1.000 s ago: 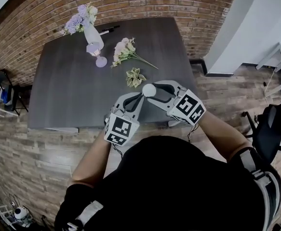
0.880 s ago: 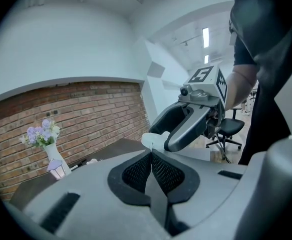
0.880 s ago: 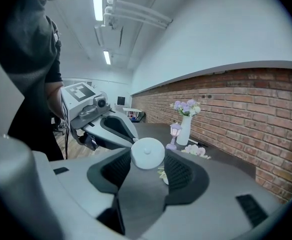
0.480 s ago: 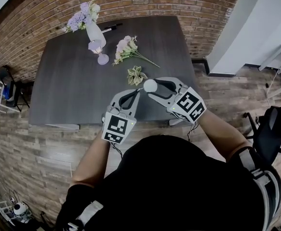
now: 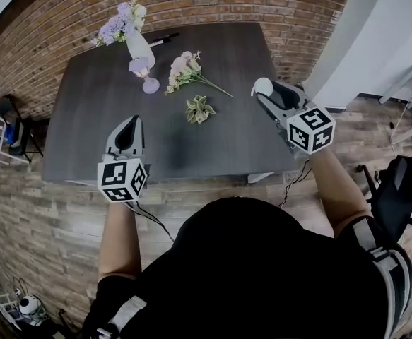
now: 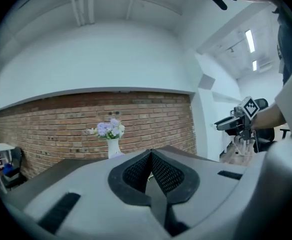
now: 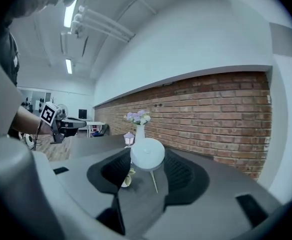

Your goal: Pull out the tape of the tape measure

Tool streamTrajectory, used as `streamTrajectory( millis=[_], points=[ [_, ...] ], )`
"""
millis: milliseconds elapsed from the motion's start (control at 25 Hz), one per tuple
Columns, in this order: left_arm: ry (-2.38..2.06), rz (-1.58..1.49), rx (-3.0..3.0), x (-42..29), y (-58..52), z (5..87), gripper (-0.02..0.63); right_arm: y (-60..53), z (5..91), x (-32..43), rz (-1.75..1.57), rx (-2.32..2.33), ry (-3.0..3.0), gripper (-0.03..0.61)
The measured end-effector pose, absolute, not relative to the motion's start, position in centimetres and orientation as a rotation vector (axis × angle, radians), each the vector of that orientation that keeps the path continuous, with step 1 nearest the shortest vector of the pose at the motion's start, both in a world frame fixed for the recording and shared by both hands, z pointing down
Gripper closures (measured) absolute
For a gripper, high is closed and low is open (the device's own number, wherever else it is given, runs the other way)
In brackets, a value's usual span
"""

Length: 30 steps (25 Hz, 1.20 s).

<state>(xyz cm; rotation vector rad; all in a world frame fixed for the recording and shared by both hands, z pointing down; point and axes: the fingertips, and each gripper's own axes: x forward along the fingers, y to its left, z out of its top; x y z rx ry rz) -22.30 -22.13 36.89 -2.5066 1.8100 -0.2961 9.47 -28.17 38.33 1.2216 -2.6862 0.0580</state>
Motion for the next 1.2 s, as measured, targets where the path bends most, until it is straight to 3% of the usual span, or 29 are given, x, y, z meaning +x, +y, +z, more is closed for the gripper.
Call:
streamTrajectory(
  millis=[160, 400, 520, 680, 840, 1000, 1200],
  points=[
    [1.721, -0.318, -2.533, -20.5, -21.6, 36.9, 0.606, -27.4, 37.4, 8.2, 0.002, 1.144, -2.727, 0.370],
    [1.296, -0.454, -2.606, -9.7, -19.6, 38.0, 0.603, -24.7, 36.5, 3.3, 0.007, 0.986, -2.813, 0.370],
    [1.165, -0.487, -2.606, -5.8, -18.9, 38.3, 0.496, -23.1, 35.9, 0.8, 0.011, 0.927, -2.853, 0.370],
    [1.167, -0.473, -2.563, -4.5, -18.9, 38.0, 0.465, -21.7, 35.6, -1.4, -0.003, 0.872, -2.865, 0.370],
    [1.209, -0.477, -2.514, -5.0, -19.4, 37.4, 0.475, -20.8, 35.6, -2.2, -0.037, 0.831, -2.862, 0.370],
    [1.239, -0.444, -2.478, -5.3, -19.3, 36.7, 0.602, -20.7, 35.7, -2.2, -0.050, 0.818, -2.851, 0.370],
    [1.263, -0.408, -2.476, -6.0, -19.3, 35.9, 0.606, -20.9, 36.0, -1.9, -0.048, 0.826, -2.845, 0.370]
  ],
)
